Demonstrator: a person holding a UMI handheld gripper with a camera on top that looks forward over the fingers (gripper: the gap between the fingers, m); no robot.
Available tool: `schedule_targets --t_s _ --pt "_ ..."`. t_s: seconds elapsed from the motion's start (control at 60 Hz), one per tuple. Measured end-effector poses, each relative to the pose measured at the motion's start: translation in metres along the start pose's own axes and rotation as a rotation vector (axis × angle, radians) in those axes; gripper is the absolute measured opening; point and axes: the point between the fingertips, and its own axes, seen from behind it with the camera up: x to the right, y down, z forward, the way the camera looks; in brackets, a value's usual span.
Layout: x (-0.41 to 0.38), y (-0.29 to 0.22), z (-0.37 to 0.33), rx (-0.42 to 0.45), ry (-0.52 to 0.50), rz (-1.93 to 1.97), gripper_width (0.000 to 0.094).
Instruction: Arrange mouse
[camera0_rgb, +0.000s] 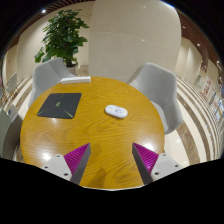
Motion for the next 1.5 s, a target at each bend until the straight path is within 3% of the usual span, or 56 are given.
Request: schedule_targets --t_s 0.333,0.7,1.267,1.3,1.383,1.5 --pt "0.02 -0.052 0.093 0.04 -0.064 -0.056 0.0864" --pt "0.039 -0.073 0.191 0.003 -0.106 -0.078 0.0868" --pt "0.032 -0.112 0.251 0.015 -0.116 -0.002 0.0867" --pt "0.032 -0.113 0.252 0.015 -0.108 0.005 0.0851" --pt "0.037 -0.117 0.255 0.021 -0.084 0.008 0.0452" --pt "0.039 -0.119 0.256 0.005 -0.054 0.009 0.0421"
